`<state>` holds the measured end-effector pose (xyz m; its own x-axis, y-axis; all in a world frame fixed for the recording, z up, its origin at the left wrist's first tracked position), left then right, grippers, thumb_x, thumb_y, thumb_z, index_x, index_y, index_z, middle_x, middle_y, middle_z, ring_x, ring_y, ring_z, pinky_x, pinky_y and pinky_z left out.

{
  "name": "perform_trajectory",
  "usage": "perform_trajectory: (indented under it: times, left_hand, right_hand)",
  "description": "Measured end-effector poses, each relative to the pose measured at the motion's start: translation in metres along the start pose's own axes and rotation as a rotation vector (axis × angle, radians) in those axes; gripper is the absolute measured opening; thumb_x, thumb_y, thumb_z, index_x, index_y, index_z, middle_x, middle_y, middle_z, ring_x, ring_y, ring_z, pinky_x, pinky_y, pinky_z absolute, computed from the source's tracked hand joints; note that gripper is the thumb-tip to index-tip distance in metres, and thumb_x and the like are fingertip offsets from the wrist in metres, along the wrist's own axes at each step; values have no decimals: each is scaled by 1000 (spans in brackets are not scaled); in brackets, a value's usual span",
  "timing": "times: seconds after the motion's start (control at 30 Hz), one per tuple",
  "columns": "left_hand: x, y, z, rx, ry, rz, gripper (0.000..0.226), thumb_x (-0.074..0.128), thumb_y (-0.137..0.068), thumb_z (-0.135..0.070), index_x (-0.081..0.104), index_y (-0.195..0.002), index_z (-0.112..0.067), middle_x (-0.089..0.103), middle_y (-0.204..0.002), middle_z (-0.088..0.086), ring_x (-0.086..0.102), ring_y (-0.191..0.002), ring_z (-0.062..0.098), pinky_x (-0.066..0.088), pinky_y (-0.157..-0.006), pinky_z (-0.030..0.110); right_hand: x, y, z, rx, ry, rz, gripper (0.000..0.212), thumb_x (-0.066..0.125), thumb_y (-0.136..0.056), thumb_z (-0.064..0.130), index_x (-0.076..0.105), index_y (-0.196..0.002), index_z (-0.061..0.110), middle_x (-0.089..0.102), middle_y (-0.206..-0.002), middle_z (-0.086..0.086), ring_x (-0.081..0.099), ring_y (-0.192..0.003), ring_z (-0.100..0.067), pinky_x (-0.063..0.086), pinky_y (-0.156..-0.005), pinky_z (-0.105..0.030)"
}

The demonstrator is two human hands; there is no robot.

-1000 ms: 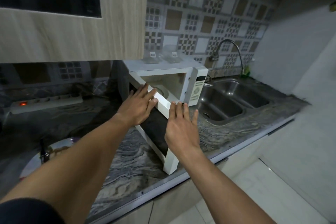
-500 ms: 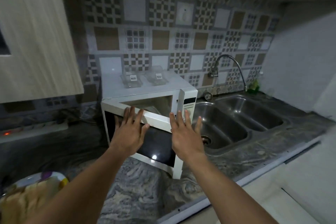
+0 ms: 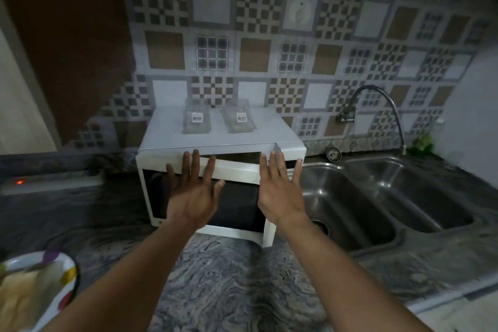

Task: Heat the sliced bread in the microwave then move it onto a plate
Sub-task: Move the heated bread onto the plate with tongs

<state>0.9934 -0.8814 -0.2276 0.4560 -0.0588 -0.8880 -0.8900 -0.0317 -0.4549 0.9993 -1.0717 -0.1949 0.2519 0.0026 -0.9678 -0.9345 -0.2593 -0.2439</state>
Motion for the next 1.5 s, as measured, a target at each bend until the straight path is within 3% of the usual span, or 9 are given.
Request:
perform_trajectory:
  times: [0.13, 0.27, 0.5, 0.63, 1.03, 1.3, 1.5]
  left_hand:
    - [7, -26, -2, -32, 7, 24, 66, 2, -97, -59, -4, -157, -30, -12, -164, 11, -19, -150, 29, -11, -116, 62]
    - [8, -45, 6, -77, -17, 2, 67, 0, -95, -60, -10, -155, -31, -15, -163, 11, -21, -149, 30, -9, -115, 64]
    - [18, -63, 12, -45, -93, -75, 67, 7, -99, -58, 7, -157, -24, 4, -164, 16, -6, -151, 35, -1, -115, 68]
    - [21, -69, 12, -46, -137, -87, 66, 12, -99, -57, 12, -156, -23, 9, -163, 16, -2, -151, 35, 2, -113, 70]
    - [19, -77, 4, -96, -247, -63, 67, 16, -100, -53, 23, -154, -14, 12, -163, 15, 0, -151, 35, -2, -113, 71]
    - [16, -78, 2, -97, -277, 2, 69, 10, -99, -51, 38, -149, -13, 38, -155, 10, 16, -150, 34, -5, -114, 69]
    - [14, -81, 2, -105, -290, 19, 69, 10, -98, -51, 40, -148, -14, 42, -152, 8, 24, -148, 31, -4, -114, 69]
  right_hand:
    - [12, -27, 4, -10, -44, -49, 63, 17, -108, 37, -3, -159, 5, -5, -167, -16, -19, -152, -30, -11, -119, -60]
    - [20, -48, -3, -12, -72, -114, 67, 10, -106, 49, -1, -159, 9, -2, -167, -15, -15, -153, -29, -11, -120, -58]
    - [32, -84, -14, -76, -72, -197, 68, 13, -107, 51, 4, -159, 7, 5, -166, -17, -7, -154, -30, -11, -121, -56]
    - [39, -92, -15, -112, -63, -279, 66, 20, -108, 49, 17, -158, 6, 18, -164, -19, 7, -154, -32, 1, -121, -60]
    - [44, -107, -21, -192, -23, -321, 64, 19, -107, 45, 28, -156, 3, 28, -161, -18, 13, -153, -33, 3, -120, -64]
    - [38, -108, -23, -228, -41, -363, 58, 30, -106, 42, 55, -139, 1, 56, -141, -19, 42, -141, -36, 12, -117, -67]
    - [37, -113, -25, -222, -85, -376, 50, 38, -103, 38, 56, -135, 4, 59, -134, -15, 44, -138, -36, 9, -117, -69]
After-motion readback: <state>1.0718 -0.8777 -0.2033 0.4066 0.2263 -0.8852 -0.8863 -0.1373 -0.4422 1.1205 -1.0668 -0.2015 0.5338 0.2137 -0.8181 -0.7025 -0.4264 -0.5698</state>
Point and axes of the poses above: each hand's wrist, its own y-axis away from the middle knuckle, its own x-axis out of the palm, z = x × y, the point moved 5 cm from there along -y, towards the middle knuckle
